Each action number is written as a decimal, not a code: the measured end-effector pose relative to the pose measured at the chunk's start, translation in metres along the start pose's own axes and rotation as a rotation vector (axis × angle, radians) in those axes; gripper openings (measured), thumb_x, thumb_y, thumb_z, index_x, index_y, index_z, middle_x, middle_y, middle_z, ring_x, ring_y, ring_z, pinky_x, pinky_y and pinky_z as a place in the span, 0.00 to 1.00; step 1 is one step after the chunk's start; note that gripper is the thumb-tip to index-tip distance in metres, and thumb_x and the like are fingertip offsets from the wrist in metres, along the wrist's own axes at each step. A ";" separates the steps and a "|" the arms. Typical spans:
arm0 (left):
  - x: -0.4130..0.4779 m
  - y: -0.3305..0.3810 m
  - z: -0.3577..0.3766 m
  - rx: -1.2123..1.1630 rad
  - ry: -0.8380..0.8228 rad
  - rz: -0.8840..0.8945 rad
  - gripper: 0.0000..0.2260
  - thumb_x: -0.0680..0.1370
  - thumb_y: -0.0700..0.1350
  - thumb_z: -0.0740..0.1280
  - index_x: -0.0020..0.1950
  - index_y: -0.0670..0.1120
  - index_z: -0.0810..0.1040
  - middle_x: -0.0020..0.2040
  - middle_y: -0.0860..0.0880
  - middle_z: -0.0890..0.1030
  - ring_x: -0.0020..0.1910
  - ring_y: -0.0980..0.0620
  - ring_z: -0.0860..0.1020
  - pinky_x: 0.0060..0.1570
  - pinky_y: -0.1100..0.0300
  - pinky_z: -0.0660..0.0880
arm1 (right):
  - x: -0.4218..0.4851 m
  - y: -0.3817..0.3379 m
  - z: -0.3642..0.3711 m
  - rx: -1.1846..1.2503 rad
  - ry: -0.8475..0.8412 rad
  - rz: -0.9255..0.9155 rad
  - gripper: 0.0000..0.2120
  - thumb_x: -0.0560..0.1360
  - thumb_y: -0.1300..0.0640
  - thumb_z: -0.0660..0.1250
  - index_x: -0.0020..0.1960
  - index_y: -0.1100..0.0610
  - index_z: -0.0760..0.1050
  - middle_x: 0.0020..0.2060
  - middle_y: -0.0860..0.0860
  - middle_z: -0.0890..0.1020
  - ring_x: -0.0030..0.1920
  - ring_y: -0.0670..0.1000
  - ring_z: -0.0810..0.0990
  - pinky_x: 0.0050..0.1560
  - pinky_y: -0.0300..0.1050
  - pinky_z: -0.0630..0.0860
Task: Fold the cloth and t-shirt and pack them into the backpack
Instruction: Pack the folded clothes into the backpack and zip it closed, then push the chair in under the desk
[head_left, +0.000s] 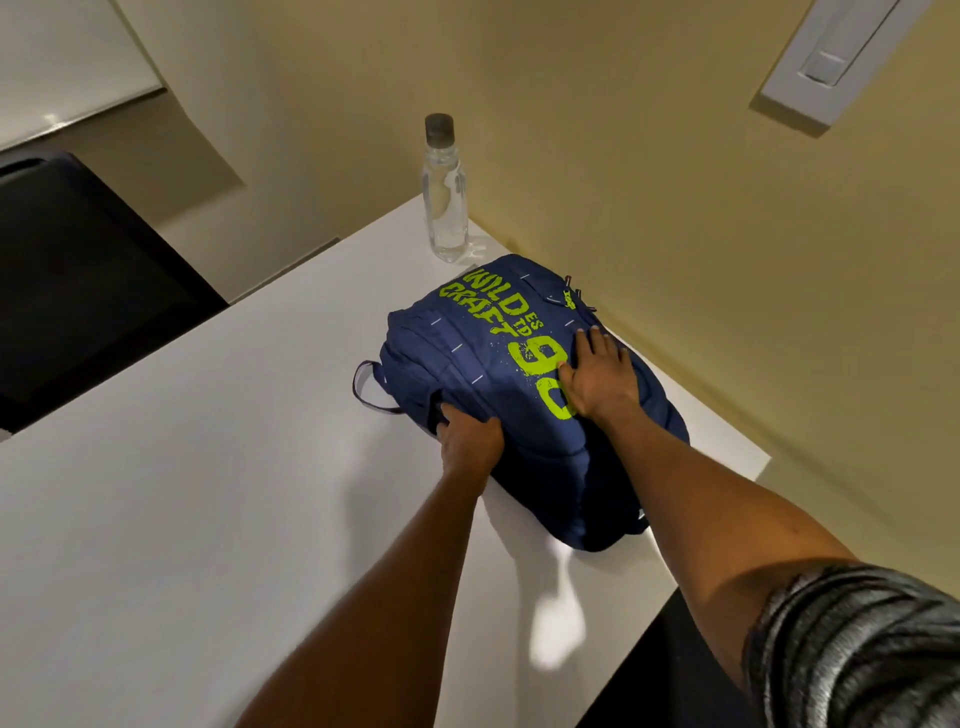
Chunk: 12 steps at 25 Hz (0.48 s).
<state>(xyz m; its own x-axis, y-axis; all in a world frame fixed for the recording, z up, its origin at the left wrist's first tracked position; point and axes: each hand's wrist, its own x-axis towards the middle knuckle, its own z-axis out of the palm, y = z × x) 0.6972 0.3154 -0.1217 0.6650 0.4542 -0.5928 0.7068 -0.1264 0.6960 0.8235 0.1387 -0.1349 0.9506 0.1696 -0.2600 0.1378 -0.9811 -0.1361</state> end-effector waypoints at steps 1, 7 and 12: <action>-0.008 -0.005 -0.004 0.071 -0.010 0.066 0.31 0.79 0.46 0.67 0.80 0.43 0.58 0.76 0.37 0.66 0.72 0.34 0.69 0.71 0.40 0.70 | -0.012 -0.004 -0.001 -0.002 0.011 -0.010 0.33 0.85 0.43 0.51 0.84 0.58 0.51 0.83 0.59 0.55 0.82 0.60 0.56 0.81 0.62 0.53; -0.050 -0.049 -0.037 0.277 -0.015 0.219 0.28 0.81 0.47 0.66 0.79 0.42 0.63 0.75 0.38 0.68 0.73 0.37 0.70 0.71 0.44 0.70 | -0.086 -0.040 0.000 -0.047 0.044 -0.072 0.31 0.85 0.42 0.50 0.83 0.58 0.54 0.83 0.59 0.57 0.82 0.60 0.58 0.81 0.62 0.54; -0.080 -0.107 -0.080 0.520 0.001 0.214 0.30 0.84 0.50 0.63 0.82 0.42 0.56 0.83 0.42 0.58 0.79 0.39 0.65 0.74 0.46 0.66 | -0.152 -0.080 0.020 -0.152 0.087 -0.194 0.30 0.85 0.43 0.52 0.82 0.57 0.56 0.80 0.59 0.62 0.80 0.60 0.60 0.80 0.61 0.56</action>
<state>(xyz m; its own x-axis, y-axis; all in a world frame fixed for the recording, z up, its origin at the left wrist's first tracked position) 0.5490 0.3632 -0.1169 0.8064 0.3716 -0.4601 0.5825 -0.6337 0.5090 0.6626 0.1932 -0.1032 0.9218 0.3535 -0.1592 0.3536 -0.9350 -0.0281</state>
